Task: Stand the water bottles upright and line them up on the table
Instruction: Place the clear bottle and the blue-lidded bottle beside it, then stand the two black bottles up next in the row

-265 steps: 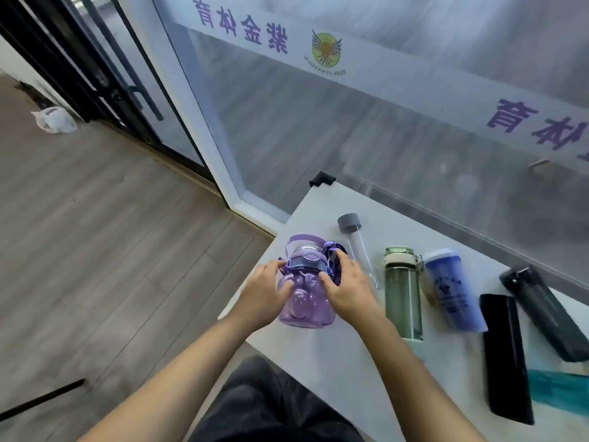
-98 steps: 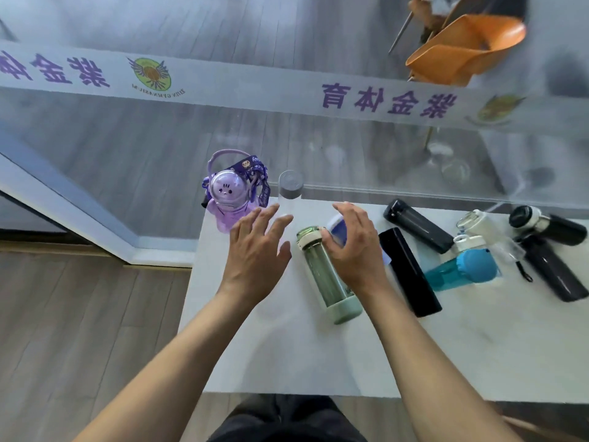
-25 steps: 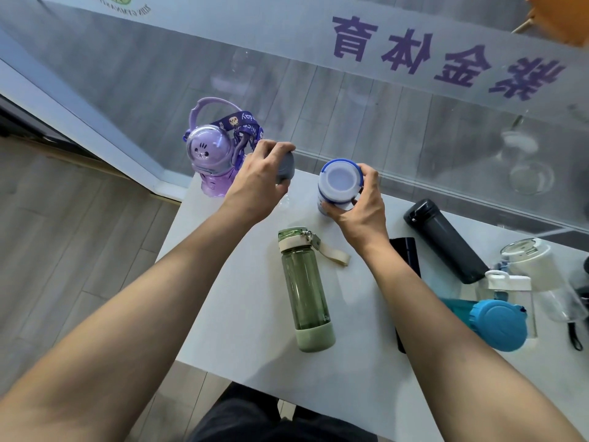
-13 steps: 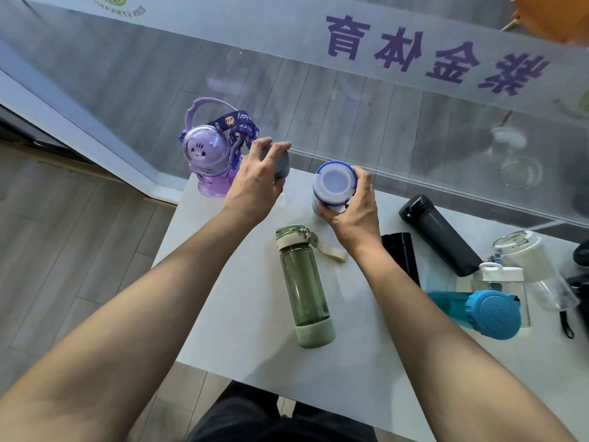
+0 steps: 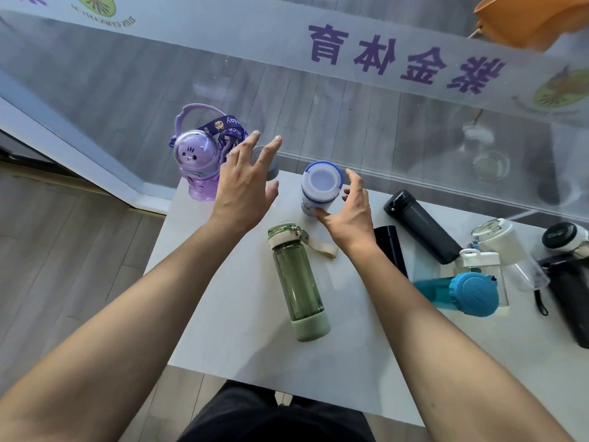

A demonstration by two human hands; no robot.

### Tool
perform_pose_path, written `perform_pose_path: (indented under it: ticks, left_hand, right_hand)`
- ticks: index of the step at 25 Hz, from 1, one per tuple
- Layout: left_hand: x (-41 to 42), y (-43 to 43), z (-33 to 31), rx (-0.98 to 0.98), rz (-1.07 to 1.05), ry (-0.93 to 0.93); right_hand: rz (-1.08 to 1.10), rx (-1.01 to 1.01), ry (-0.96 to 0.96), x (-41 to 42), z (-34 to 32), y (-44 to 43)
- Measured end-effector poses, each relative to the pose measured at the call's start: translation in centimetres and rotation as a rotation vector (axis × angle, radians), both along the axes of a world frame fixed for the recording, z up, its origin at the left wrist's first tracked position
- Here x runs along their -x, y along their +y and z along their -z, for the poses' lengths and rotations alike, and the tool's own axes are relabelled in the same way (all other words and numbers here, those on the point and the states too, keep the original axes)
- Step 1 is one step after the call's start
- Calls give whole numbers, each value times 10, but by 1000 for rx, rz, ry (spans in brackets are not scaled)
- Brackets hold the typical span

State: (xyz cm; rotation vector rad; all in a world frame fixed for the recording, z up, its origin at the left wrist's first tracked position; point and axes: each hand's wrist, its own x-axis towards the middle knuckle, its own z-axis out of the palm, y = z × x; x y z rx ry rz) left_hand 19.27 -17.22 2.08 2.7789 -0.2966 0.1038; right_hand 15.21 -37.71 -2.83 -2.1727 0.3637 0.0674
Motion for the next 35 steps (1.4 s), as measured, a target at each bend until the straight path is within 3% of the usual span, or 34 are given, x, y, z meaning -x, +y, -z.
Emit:
perform_pose_path:
  ticks: [8, 18, 24, 30, 35]
  left_hand:
    - [57, -40, -14, 30, 163, -91]
    - [111, -100, 7, 60, 331, 31]
    - [126, -139, 21, -26, 295, 76]
    - [129, -206, 39, -103, 185, 232]
    - [104, -251, 56, -114, 69, 324]
  right_hand:
    - [64, 244, -142, 59, -24, -30]
    - [127, 394, -132, 135, -33, -71]
    - [97, 355, -231, 128, -43, -113]
    - [-19, 312, -251, 90, -40, -189]
    - [-152, 307, -87, 55, -14, -228]
